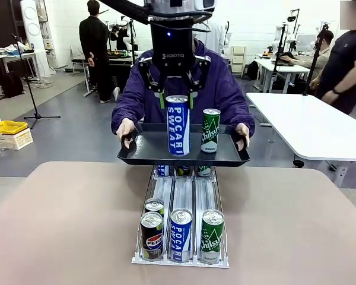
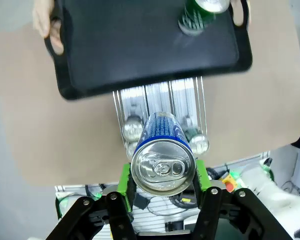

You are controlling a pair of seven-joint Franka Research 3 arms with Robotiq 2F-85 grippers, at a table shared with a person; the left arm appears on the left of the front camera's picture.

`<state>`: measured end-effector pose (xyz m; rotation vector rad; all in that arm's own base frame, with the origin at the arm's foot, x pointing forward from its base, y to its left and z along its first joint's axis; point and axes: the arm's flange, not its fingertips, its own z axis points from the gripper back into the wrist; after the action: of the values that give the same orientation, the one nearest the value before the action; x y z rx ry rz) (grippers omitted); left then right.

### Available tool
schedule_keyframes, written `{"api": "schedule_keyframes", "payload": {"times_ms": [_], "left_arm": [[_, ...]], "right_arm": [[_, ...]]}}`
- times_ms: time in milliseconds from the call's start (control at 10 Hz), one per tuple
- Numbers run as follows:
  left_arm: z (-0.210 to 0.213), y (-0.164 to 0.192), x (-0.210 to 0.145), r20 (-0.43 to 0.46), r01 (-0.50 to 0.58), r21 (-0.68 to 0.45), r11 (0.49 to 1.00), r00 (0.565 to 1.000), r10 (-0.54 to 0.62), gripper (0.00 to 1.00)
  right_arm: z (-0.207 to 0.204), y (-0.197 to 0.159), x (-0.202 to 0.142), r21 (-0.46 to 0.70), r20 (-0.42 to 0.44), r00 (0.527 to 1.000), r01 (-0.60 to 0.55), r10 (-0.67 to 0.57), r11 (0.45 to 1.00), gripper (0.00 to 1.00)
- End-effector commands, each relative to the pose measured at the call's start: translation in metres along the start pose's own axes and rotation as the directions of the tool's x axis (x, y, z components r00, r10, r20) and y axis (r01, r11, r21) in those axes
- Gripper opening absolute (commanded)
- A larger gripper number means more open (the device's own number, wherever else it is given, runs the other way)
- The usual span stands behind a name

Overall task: Retrieve and hand over the desired beverage to the person.
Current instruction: Place the picked can on the Handle tray extended by the person.

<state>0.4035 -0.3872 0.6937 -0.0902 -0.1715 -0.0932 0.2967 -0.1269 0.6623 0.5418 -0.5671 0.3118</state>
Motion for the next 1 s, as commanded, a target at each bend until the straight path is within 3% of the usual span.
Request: {"api": "schedule_keyframes", "payload": {"times_ms": [0,200,400,900], "left_arm": [[0.007,0.006,0.041,0.086,-0.027,0.003,1.0,0.996,0.026,0.57],[0.002,0.034,0.097,0.129,-0.127,0.041,0.991,0.984,0.121,0.57],[-0.01,0.049,0.13,0.119,-0.152,0.1,0.983,0.983,0.14,0.57],[-0.046,0.077,0.153,0.018,-0.167,0.077,0.983,0.986,0.166,0.57]], "right_arm": [[-0.001,-0.002,0.003,-0.006,-0.003,1.0,-0.007,0.007,1.0,1.0],[-0.001,-0.002,0.003,-0.006,-0.003,1.0,-0.007,0.007,1.0,1.0],[-0.001,-0.002,0.003,-0.006,-0.003,1.0,-0.007,0.007,1.0,1.0],[-0.001,-0.002,0.003,-0.006,-0.003,1.0,-0.007,0.007,1.0,1.0]]}}
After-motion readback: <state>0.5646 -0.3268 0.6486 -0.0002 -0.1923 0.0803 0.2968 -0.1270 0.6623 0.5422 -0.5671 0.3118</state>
